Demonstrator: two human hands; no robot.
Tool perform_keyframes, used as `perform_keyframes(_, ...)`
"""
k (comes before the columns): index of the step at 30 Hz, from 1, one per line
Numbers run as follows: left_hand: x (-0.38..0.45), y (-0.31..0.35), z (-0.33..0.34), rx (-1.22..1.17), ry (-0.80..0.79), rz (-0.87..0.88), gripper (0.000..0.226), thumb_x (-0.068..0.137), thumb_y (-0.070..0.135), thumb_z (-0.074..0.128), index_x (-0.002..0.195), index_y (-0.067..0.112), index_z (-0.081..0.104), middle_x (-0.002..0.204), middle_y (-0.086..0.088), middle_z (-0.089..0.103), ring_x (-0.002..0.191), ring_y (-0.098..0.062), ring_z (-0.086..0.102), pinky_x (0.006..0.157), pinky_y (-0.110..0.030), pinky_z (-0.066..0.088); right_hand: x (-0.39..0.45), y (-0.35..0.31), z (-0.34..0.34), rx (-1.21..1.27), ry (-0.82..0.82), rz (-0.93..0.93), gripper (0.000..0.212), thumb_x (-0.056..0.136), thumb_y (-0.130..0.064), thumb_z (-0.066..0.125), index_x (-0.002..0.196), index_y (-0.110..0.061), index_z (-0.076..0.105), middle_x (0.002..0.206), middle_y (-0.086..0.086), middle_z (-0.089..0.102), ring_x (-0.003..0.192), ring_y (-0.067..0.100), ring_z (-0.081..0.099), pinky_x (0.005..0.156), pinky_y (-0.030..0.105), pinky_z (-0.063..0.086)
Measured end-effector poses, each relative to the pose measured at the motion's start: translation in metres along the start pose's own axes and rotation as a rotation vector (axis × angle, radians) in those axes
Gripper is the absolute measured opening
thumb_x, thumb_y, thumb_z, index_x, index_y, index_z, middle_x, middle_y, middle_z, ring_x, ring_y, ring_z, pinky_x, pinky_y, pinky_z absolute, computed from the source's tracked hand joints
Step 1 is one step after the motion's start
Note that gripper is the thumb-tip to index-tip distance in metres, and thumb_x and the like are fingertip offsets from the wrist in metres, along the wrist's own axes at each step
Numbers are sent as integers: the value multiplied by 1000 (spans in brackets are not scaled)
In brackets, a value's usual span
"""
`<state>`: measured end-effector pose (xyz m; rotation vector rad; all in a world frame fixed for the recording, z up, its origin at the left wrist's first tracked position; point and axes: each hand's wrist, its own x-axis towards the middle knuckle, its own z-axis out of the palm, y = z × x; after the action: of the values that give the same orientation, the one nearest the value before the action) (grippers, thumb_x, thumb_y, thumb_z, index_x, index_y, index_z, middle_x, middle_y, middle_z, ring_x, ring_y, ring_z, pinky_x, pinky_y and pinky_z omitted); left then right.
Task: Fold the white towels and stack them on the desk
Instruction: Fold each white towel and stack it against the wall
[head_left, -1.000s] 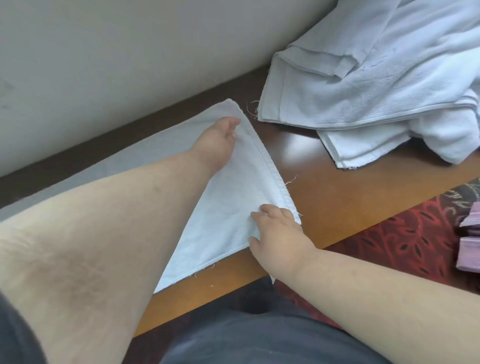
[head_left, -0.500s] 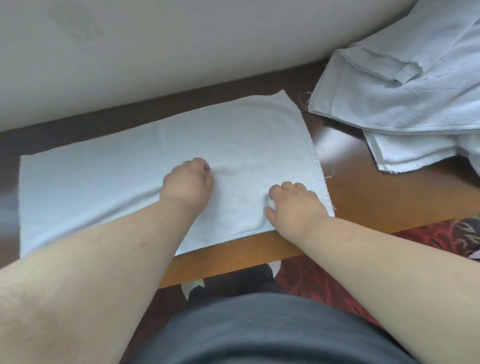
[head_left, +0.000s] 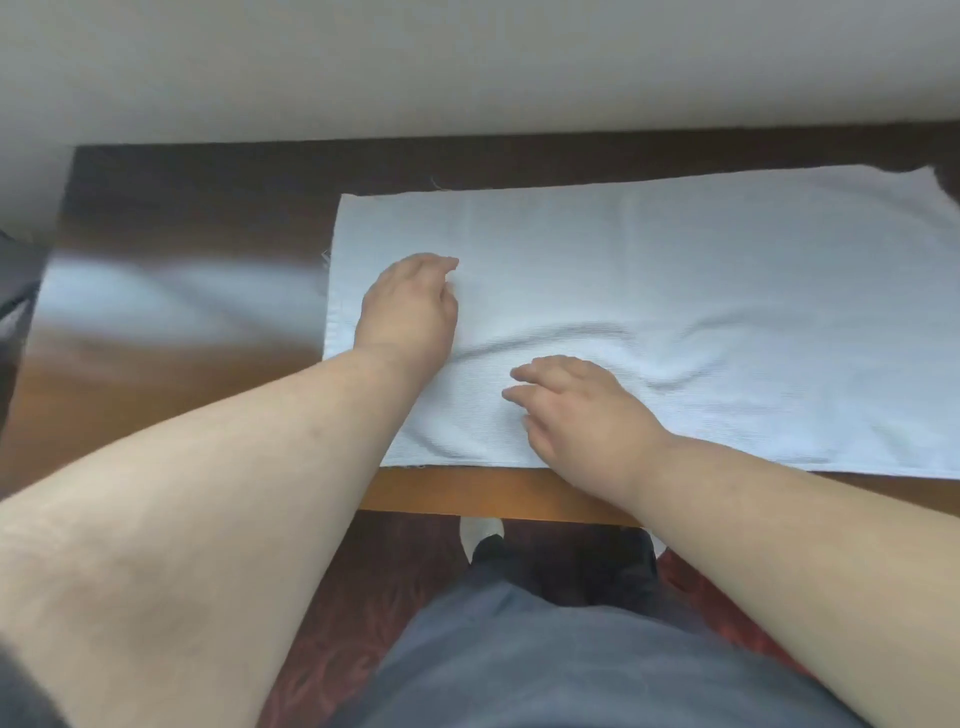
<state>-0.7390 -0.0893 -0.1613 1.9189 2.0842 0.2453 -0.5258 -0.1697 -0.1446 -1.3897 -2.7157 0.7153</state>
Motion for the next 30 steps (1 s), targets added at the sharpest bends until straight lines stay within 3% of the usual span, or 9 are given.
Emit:
perform_keyframes(3, 31, -37, -2, 107, -171, 8, 50, 102, 32, 32, 151, 26, 28, 160, -3, 20, 147, -23, 14, 119, -38, 15, 22, -33, 20, -15, 8, -127, 39, 92, -20, 62, 130, -13, 62, 140, 8, 55, 134, 31, 48, 112, 48, 36)
perform_keyframes(6, 54, -54, 2, 236, -275, 82, 57, 101, 39, 29, 154, 27, 12, 163, -5, 2, 149, -26, 0, 120, -45, 9, 40, -52, 41, -148, -207, -190, 63, 100, -43, 42, 155, -17, 23, 163, 5, 16, 151, 27, 7, 122, 46, 5)
perform_keyframes(9, 65, -57, 5, 261, -280, 108, 60, 98, 42, 27, 154, 28, 8, 163, -4, -2, 149, -27, -4, 120, -45, 4, 41, -58, 56, -280, -327, -169, 77, 98, -57, 29, 156, -16, -1, 164, 6, -11, 148, 27, -19, 119, 49, -10)
perform_keyframes(11, 65, -57, 6, 249, -266, 102, 61, 97, 42, 27, 154, 29, 10, 163, -4, -1, 149, -27, -4, 120, -45, 3, 39, -59, 57, -284, -329, -174, 79, 97, -61, 26, 156, -16, 2, 164, 6, -10, 148, 27, -18, 120, 49, -8)
perform_keyframes(15, 50, -57, 7, 153, -132, 136, 62, 95, 42, 30, 153, 28, 16, 163, -3, 6, 149, -25, 0, 120, -43, 0, 51, -56, 43, -180, -198, -126, 73, 93, -64, 22, 152, -22, 32, 162, 1, 20, 150, 24, 13, 118, 43, 14)
perform_keyframes(19, 29, -73, 12, 234, -211, 146, 64, 96, 50, 22, 154, 30, 7, 163, -3, -4, 149, -24, -8, 120, -44, -6, 62, -46, 41, -222, -313, -53, 78, 92, -69, 22, 156, -30, -1, 163, -1, -15, 147, 20, -23, 118, 44, -15)
perform_keyframes(22, 26, -76, 11, 244, -201, 119, 63, 96, 52, 20, 154, 31, 9, 163, -3, -2, 149, -24, -8, 119, -45, -6, 54, -36, 33, -56, -239, -45, 75, 90, -67, 27, 155, -32, 16, 165, -4, -2, 149, 15, -15, 119, 40, -13)
perform_keyframes(26, 28, -54, 8, 240, -146, 168, 61, 95, 49, 23, 152, 29, 16, 163, -4, 6, 149, -24, -1, 120, -45, -3, 36, -2, 17, 14, 56, 339, 65, 96, -55, 30, 155, -32, 14, 165, -2, 0, 150, 14, -11, 122, 44, -5)
perform_keyframes(30, 19, -10, 11, 324, -194, 338, 60, 97, 47, 25, 153, 32, 13, 163, -4, 4, 149, -25, -2, 120, -45, -1, 2, 54, 5, -112, 82, 635, 65, 99, -51, 25, 156, -30, 3, 164, -1, -11, 148, 18, -19, 119, 45, -13)
